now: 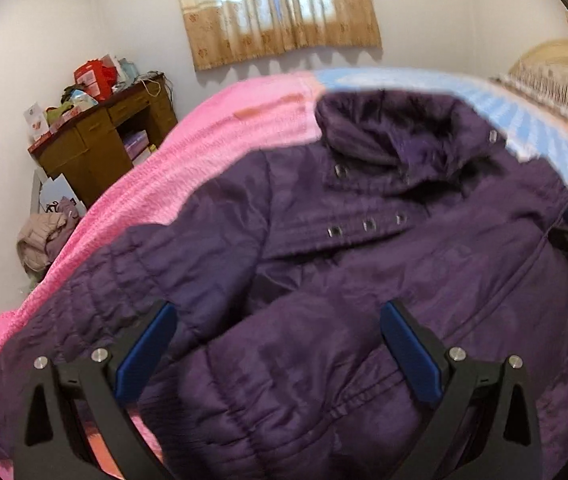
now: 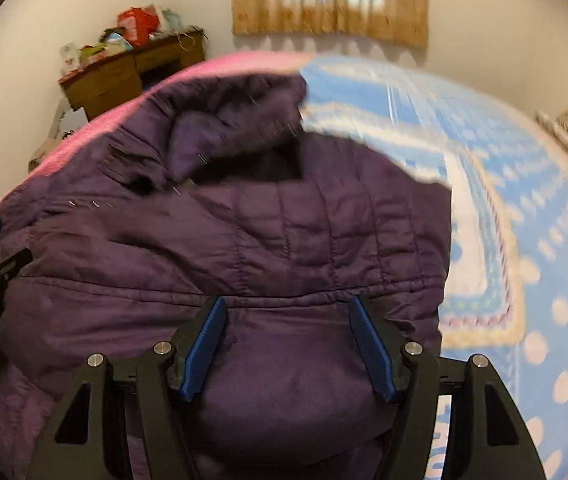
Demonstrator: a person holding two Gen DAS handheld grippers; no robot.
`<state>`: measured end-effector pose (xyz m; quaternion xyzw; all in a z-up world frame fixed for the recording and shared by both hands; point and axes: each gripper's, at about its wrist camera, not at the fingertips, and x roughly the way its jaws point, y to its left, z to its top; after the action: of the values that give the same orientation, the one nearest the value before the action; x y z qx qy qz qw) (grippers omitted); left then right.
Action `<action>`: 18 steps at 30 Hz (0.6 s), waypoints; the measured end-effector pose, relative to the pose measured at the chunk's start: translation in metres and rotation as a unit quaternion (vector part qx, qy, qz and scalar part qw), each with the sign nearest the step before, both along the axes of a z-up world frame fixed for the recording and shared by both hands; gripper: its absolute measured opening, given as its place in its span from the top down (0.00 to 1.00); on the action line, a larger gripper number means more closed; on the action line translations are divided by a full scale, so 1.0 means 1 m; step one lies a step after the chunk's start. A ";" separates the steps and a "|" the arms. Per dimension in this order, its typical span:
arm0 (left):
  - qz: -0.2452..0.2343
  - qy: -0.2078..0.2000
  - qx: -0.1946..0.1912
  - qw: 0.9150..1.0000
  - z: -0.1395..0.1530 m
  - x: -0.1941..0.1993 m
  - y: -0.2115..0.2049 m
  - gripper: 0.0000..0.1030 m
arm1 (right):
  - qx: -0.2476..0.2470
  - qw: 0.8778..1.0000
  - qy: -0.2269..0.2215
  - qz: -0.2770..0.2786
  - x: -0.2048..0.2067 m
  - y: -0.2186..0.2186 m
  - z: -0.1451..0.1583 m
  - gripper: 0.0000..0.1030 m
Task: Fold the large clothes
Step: 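Lower the sleeve onto the jacket body and open the right tool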
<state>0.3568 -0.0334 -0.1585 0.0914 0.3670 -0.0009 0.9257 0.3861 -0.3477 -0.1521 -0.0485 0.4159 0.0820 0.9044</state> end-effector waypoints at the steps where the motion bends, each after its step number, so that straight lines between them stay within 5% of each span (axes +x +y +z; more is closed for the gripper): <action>1: -0.003 0.005 0.001 1.000 -0.005 0.000 -0.003 0.00 | 0.005 1.000 -0.004 0.004 -0.002 -0.003 -0.004 0.37; 8: 0.016 0.049 0.028 0.998 -0.024 0.003 -0.003 0.00 | -0.015 1.000 -0.001 0.008 0.002 0.002 -0.009 0.37; 18: 0.019 0.043 0.048 0.998 -0.023 -0.001 -0.011 0.00 | -0.047 0.999 -0.006 0.005 0.005 0.011 -0.013 0.37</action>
<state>0.3559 -0.0448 -0.1811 0.1283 0.4078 0.0302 0.9035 0.3911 -0.3368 -0.1654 -0.0932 0.4138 0.0665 0.9031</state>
